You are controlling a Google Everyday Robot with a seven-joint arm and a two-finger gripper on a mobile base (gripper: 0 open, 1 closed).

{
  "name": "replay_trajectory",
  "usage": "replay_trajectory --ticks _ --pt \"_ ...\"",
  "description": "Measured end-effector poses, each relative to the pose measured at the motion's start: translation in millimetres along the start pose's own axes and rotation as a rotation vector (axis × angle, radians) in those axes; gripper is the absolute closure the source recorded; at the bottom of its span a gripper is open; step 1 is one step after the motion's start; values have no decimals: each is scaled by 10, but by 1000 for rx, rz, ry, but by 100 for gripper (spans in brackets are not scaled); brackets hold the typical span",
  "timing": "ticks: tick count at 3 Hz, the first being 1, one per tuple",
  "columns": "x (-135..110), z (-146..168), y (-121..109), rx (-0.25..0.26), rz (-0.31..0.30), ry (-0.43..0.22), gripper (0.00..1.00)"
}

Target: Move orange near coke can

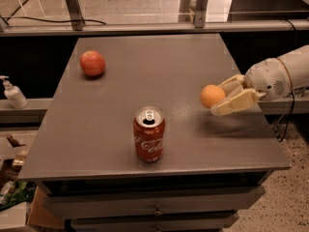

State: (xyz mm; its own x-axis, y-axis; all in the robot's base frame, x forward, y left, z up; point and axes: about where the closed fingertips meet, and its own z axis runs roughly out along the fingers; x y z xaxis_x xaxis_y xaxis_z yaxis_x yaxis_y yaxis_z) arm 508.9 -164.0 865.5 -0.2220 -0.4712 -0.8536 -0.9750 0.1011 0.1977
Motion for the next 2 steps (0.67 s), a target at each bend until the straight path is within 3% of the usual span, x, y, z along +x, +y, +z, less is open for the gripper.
replay_trajectory --ticks 2 --pt "2 277 296 -22 -46 36 100"
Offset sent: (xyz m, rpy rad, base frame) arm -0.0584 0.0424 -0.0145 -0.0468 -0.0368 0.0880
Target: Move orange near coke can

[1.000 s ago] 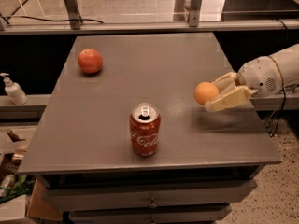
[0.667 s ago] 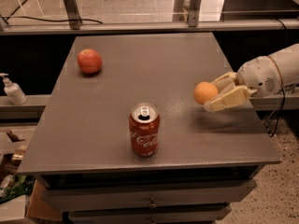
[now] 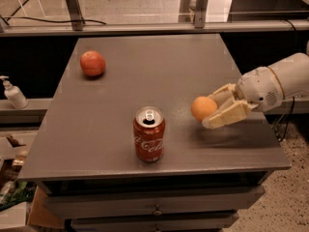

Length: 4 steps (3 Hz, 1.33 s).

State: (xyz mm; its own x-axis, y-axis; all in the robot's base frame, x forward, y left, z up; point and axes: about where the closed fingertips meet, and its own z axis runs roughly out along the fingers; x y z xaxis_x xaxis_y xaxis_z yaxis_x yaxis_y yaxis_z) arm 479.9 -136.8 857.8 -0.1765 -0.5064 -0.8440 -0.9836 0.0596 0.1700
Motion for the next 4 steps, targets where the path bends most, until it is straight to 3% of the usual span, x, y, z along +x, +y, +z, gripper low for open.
replay_trajectory --ticks 2,4 --pt "3 410 340 -70 -41 14 100" --pt "122 691 454 -114 -39 32 100"
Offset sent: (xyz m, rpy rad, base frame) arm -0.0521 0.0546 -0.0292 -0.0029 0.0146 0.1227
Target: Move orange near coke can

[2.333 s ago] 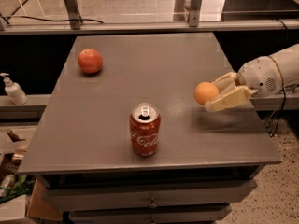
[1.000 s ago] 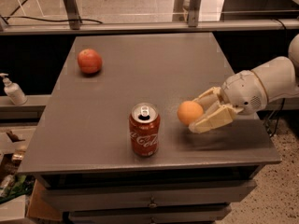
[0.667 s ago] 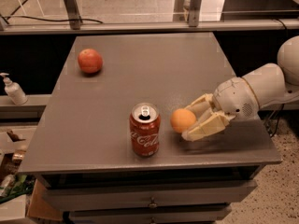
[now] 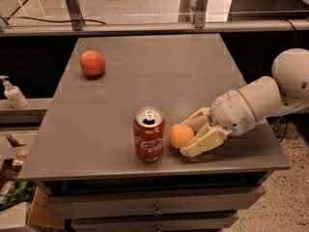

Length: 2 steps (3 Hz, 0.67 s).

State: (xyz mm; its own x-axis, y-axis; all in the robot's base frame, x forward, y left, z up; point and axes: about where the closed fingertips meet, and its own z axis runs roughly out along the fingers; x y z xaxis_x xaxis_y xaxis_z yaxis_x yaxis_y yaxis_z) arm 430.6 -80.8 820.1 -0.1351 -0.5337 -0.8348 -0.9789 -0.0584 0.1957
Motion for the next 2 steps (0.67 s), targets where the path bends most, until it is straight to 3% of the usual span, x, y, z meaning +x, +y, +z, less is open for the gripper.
replay_trajectory --ticks 2 --pt "22 54 38 -16 11 9 60"
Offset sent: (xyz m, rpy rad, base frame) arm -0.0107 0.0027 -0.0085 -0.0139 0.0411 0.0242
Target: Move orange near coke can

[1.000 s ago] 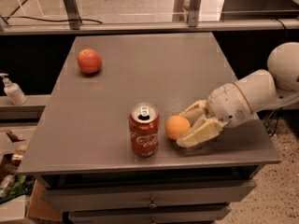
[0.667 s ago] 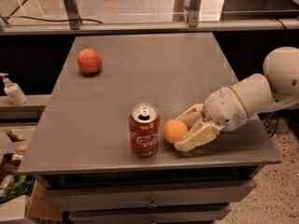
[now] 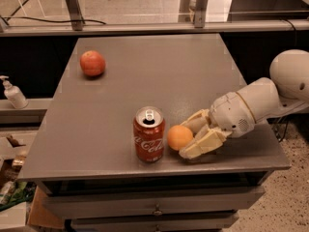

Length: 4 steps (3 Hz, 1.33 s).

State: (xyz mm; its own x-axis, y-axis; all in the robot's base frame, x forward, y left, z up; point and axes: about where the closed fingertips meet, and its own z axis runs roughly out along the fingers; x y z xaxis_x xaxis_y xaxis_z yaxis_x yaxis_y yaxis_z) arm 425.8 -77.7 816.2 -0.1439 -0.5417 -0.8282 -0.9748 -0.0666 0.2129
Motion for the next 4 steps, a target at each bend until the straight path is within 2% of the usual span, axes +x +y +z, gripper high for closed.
replay_trajectory --ticks 2,3,4 --pt "5 5 10 -5 3 2 12" --pt "-6 -2 15 -6 4 2 0" --pt "-8 -4 16 -6 4 2 0"
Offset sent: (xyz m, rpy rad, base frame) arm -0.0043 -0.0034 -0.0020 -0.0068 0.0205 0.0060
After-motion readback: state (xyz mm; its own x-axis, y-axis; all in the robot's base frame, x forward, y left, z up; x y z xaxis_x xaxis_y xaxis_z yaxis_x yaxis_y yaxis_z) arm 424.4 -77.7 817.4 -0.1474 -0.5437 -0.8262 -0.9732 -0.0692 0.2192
